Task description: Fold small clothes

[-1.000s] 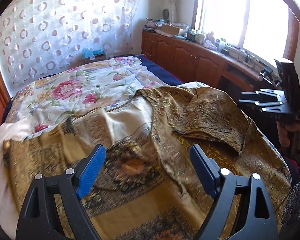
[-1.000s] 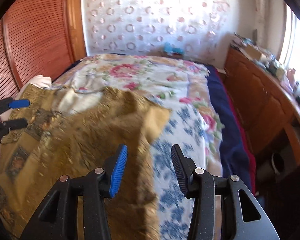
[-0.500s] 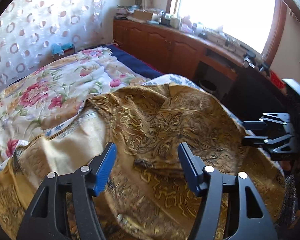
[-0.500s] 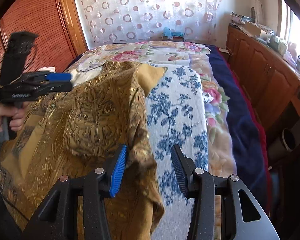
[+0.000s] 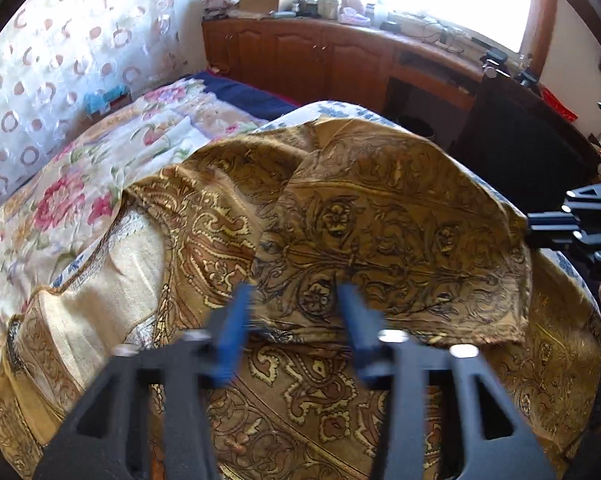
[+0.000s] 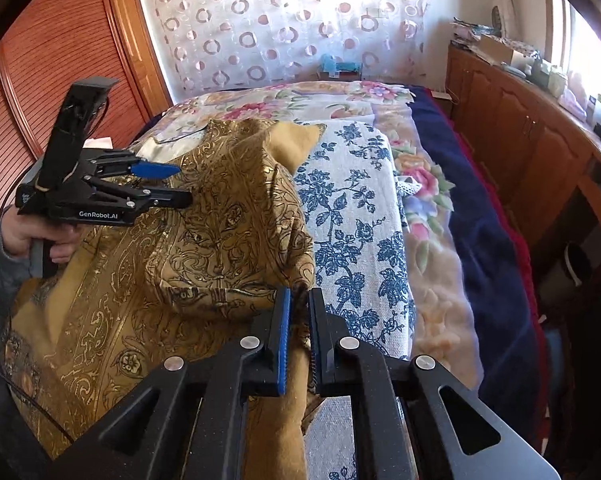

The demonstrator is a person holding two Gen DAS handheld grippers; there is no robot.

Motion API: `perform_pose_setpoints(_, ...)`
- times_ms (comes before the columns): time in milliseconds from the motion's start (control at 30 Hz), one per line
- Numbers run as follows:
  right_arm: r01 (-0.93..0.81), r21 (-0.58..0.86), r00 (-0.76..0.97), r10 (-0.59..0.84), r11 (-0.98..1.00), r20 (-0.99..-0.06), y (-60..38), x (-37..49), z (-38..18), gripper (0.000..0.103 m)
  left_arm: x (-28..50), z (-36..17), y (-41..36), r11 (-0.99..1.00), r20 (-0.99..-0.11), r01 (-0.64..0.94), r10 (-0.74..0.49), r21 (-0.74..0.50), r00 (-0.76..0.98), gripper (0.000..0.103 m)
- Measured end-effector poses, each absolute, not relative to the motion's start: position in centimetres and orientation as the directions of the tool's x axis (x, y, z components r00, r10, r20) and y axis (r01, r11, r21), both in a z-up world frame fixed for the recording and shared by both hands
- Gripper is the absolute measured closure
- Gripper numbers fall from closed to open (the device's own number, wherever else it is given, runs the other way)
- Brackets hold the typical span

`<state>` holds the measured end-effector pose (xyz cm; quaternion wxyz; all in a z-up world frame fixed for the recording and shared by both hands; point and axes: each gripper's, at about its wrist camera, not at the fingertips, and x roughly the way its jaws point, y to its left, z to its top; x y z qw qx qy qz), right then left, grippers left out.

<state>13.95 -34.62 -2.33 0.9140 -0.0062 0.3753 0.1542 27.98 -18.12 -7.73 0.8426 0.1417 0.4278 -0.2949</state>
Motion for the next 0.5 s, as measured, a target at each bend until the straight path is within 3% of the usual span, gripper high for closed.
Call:
perform_pose_setpoints(67,-0.275,0.104,0.673,0.268,0.956,-0.689,-34.7,14.0,-2.4,0.087,27.6,-7.2,-17.9,0.789,-0.792,0.614,-0.377,-0.003,0.481,0.097)
perform_pose_setpoints(267,-0.263,0.111,0.676,0.265,0.959,-0.687,-35.0,13.6,-2.3,0.075,26.1,-2.5,-14.5,0.819,-0.688,0.570,-0.451,-0.066,0.569,0.100)
perform_pose_setpoints(500,-0.283,0.115,0.682,0.284,0.952,-0.674,-34.3,13.2,-2.1,0.068,26.2,-2.9,-13.3,0.834,-0.710,0.547,-0.427,-0.071,0.559,0.099)
